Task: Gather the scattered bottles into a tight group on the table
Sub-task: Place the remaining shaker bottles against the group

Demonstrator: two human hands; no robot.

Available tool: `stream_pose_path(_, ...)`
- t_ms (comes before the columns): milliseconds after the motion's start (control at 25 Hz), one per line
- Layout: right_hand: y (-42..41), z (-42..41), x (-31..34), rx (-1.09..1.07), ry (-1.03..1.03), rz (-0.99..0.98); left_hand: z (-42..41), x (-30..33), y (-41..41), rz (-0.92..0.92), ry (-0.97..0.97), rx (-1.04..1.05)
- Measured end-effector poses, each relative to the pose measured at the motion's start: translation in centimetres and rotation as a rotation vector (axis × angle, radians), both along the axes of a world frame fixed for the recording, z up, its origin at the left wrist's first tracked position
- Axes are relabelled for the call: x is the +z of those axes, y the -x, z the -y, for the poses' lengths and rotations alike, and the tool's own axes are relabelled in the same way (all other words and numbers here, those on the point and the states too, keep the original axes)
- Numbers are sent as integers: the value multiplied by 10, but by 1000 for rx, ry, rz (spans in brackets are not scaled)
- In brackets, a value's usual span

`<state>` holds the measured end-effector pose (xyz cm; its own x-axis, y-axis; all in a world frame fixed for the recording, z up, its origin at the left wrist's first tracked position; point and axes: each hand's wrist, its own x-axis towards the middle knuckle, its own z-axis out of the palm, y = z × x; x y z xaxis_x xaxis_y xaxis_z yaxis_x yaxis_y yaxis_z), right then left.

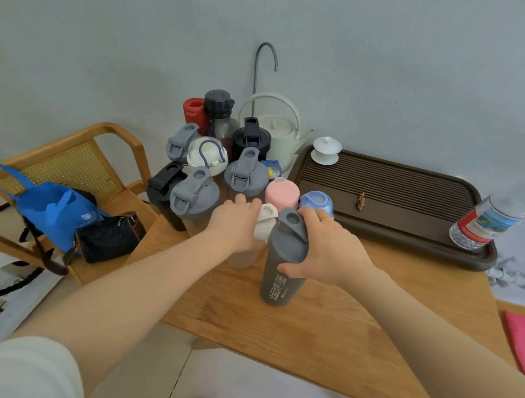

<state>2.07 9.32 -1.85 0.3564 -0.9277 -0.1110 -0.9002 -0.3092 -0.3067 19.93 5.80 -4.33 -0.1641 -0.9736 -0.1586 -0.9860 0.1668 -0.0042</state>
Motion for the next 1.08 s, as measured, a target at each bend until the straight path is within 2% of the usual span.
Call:
stream_pose_path(160, -28, -11, 0, -73, 15, 11, 10, 5, -14, 14, 26, -79)
stream_pose_path(440, -31, -46, 18, -242, 46, -69, 11, 0, -12, -84, 19, -172)
stream_pose_path(520, -35, -60, 19, -273, 49, -66, 9, -3, -2, -138, -72, -152)
stream_pose_path(600, -45, -70, 17, -290, 40, -79, 6, 3, -1, -174, -140, -224)
stream_pose_path(680, -59, -77, 12, -302, 29, -84, 1, 14, -14, -294, -115, -309)
stream_pose_path(800, -86, -80, 4, -306, 70, -71, -15, 28, -52, -736, -46, -381)
stream_pose_path(840, -95, -77, 0, -307, 93, -75, -25, 31, -63, -818, -31, -406)
stream_pose_path(880, -106, -74, -3, -301, 113, -72, -35, 31, -73, -821, -17, -437)
stream_pose_path(1000, -127, -66, -8, -265, 131, -17, -57, 20, -91, -668, 6, -495)
stream_pose_path(1080, -116, -60, 0, -144, 5, -47, -64, 10, -92, -565, -7, -476)
